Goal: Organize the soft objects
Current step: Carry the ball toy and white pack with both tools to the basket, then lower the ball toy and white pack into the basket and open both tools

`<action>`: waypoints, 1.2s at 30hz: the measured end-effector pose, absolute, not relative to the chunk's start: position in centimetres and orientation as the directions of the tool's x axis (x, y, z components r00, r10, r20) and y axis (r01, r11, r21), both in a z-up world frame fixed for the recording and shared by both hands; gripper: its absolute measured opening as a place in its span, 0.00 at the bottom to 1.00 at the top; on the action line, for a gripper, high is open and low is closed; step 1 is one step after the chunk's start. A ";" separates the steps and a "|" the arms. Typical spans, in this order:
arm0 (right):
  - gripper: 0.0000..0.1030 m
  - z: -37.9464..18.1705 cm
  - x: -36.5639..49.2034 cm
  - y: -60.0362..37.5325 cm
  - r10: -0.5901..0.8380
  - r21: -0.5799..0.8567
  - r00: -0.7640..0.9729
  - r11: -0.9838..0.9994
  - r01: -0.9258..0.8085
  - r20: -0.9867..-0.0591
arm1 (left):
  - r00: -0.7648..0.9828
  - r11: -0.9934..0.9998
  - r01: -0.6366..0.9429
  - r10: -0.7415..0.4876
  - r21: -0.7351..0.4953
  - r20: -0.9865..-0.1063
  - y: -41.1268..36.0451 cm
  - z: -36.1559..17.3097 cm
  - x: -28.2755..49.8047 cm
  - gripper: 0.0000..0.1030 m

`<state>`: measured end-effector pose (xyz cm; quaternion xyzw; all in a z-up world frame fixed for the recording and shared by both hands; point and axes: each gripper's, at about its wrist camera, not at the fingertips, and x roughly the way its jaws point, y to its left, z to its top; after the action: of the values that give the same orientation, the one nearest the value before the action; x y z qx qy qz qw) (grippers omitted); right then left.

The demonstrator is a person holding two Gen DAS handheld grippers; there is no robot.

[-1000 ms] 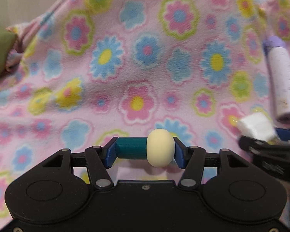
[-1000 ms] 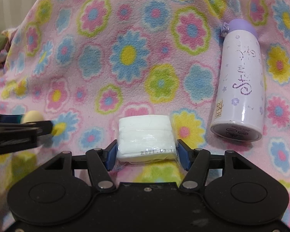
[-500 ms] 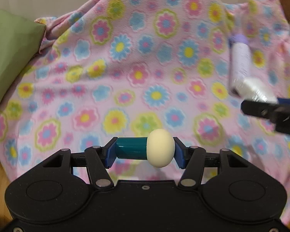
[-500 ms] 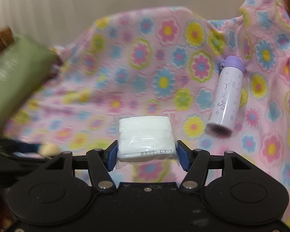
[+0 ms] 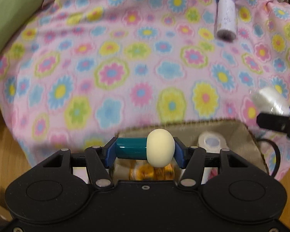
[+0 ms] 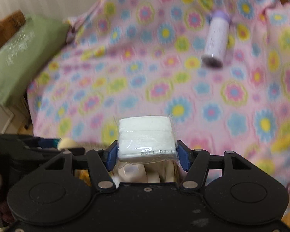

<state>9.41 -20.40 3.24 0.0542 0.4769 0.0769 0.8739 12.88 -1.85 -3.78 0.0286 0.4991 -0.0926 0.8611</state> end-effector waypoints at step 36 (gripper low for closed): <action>0.90 5.1 0.4 -19.9 0.099 0.116 0.628 0.993 -0.014 -0.772 | 0.632 0.995 0.097 -0.066 -0.005 -0.772 -1.6 -1.4 5.1 0.80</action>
<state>0.35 -19.91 5.14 0.0493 0.4302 0.0312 0.9009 5.10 -1.63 -1.43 0.0185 0.4264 -0.0450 0.9032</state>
